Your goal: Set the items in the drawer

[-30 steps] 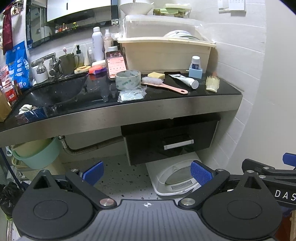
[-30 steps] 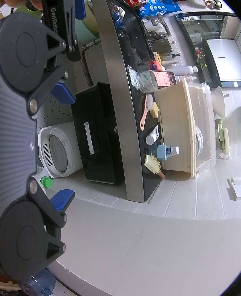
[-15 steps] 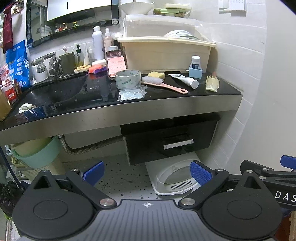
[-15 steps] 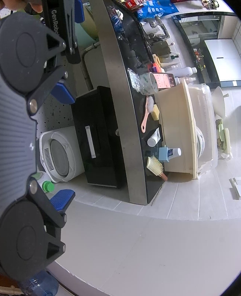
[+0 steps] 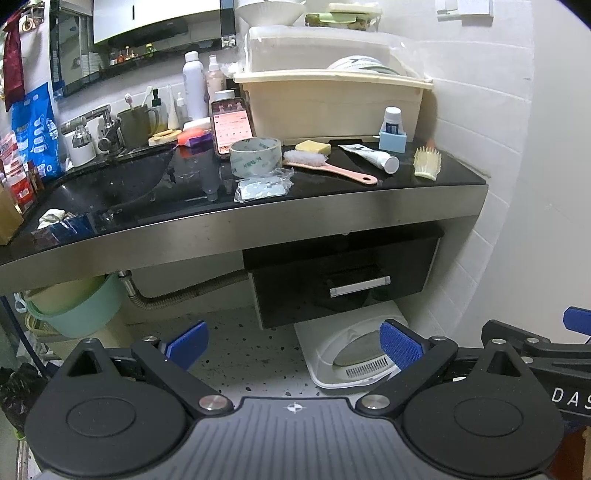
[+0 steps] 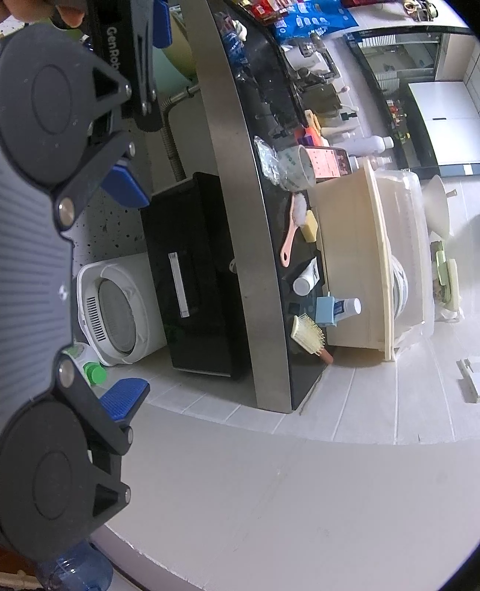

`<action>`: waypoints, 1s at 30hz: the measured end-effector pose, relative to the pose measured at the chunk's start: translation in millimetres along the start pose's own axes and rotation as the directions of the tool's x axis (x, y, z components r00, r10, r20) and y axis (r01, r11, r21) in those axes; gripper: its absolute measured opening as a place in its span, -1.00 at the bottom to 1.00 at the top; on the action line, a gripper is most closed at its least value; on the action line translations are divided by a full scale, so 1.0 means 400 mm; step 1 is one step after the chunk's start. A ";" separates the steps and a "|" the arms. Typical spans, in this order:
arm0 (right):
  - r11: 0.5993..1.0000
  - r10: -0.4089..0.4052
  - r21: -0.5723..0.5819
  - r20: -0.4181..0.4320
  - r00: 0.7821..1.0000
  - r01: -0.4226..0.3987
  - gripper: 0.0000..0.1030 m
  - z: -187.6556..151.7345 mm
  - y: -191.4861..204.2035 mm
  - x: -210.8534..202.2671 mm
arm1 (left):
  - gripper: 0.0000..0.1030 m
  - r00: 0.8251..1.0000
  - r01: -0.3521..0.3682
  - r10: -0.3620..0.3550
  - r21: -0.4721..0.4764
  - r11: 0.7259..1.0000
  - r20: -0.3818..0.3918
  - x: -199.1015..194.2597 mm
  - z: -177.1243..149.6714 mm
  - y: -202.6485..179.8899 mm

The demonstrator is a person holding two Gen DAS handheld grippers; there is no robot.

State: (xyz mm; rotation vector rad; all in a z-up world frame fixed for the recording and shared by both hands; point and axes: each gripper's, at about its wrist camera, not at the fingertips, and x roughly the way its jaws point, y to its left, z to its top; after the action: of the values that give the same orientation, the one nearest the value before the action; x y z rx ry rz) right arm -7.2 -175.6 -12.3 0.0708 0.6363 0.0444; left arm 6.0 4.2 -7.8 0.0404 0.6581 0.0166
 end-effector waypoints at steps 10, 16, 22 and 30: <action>1.000 -0.002 0.019 0.007 1.000 0.002 0.93 0.000 -0.008 0.011 | 0.94 1.000 -0.006 0.006 -0.004 1.000 -0.004 0.004 0.004 0.002; 0.999 -0.042 0.023 0.037 0.998 0.041 0.93 -0.005 -0.008 0.023 | 0.94 1.000 -0.008 0.008 -0.015 1.000 -0.012 0.008 0.003 0.005; 0.996 -0.082 0.029 0.066 0.994 0.081 0.93 -0.010 -0.007 0.036 | 0.95 1.000 0.001 -0.001 -0.022 1.000 -0.016 0.018 0.006 0.012; 0.991 -0.135 0.038 0.105 0.985 0.132 0.93 -0.017 -0.007 0.052 | 0.95 1.000 -0.014 0.013 -0.033 0.999 -0.026 0.052 0.002 0.024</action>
State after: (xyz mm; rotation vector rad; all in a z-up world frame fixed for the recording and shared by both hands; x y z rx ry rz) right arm 5.7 -176.7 -30.2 0.0593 0.5333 -0.0985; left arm 22.9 14.5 -19.3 0.0125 0.6832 0.0412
